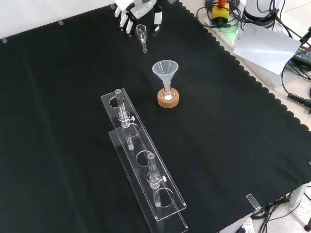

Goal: Put the weighing funnel back on the table.

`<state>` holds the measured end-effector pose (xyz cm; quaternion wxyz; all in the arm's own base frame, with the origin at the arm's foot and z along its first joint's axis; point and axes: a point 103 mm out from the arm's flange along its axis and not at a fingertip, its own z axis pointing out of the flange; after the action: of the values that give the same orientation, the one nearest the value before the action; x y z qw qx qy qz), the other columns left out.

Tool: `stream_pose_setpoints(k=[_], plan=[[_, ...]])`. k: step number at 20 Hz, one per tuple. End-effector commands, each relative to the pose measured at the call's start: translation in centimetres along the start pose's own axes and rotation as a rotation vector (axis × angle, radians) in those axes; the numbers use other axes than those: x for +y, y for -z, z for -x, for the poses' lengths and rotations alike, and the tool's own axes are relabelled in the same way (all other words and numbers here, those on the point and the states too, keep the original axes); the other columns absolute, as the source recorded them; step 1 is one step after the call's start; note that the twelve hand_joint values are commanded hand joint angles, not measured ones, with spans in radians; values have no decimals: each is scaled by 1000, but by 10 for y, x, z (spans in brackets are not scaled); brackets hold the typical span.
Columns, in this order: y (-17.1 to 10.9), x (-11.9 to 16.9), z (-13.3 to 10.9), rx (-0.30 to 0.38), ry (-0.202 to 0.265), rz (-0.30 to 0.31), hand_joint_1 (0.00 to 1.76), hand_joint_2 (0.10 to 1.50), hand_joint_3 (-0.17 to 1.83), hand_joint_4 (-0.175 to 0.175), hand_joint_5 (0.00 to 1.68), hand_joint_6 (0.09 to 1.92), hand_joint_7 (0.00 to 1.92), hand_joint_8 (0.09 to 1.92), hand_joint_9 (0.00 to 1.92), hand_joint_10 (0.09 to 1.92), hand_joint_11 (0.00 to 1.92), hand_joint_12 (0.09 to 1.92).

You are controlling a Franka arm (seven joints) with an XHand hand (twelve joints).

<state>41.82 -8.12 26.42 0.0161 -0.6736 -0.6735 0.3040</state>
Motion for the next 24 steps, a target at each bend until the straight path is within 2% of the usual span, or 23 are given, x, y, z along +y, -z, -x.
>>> stream_pose_setpoints(k=[1, 7, 13, 24], plan=[[-26, 42, -11, 95, 54, 42, 1066, 669, 836, 175, 1066, 1113, 631, 662, 933, 495, 597, 1218], [-43, 71, -12, 140, 73, 49, 1066, 670, 835, 175, 1065, 1113, 633, 664, 935, 496, 598, 1219], [-62, 97, -12, 168, 78, 27, 1066, 670, 835, 175, 1065, 1114, 635, 665, 936, 496, 599, 1219], [-89, 125, -21, 202, 96, 0, 1066, 671, 834, 175, 1063, 1117, 635, 667, 937, 496, 604, 1218]])
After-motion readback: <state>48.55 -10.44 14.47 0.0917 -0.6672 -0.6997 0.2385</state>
